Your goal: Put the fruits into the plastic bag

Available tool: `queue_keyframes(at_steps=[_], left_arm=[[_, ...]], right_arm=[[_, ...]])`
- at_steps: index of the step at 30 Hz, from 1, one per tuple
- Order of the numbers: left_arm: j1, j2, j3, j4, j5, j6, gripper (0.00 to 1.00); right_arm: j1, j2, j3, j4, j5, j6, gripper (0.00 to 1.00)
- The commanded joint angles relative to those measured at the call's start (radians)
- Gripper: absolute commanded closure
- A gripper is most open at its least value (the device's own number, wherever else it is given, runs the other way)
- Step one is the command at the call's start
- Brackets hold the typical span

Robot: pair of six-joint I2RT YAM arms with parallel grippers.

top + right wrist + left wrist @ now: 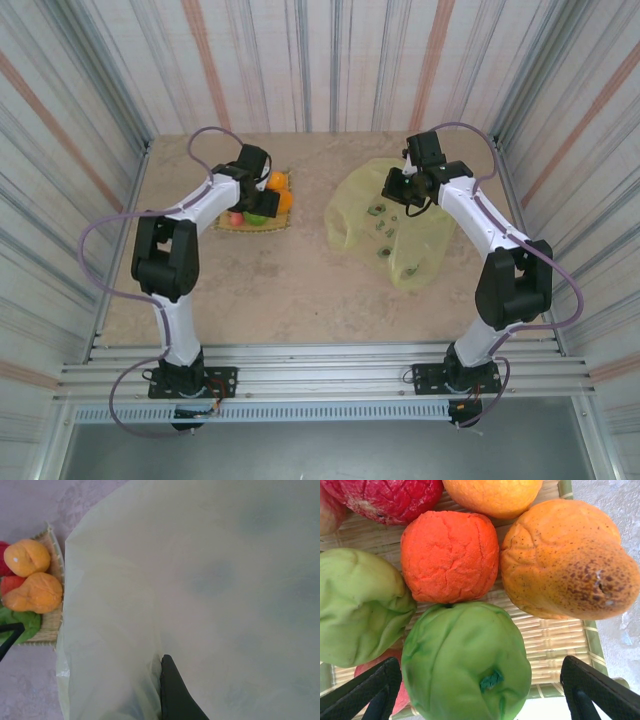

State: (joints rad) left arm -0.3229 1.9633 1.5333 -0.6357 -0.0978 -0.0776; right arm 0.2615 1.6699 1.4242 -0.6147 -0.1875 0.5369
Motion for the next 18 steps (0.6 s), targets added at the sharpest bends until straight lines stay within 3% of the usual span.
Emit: queue_keyframes(at_steps=[1,18], left_arm=[[-0.01,0.024,0.034,-0.026,0.005,0.016,0.14],[-0.024,0.072,0.037,-0.026,-0.032,0.02,0.14]], right_arm=[[-0.001,-0.009,-0.01,-0.021,-0.019,-0.026,1.0],[-0.001,0.0,-0.025,-0.004,-0.041,-0.018,1.0]])
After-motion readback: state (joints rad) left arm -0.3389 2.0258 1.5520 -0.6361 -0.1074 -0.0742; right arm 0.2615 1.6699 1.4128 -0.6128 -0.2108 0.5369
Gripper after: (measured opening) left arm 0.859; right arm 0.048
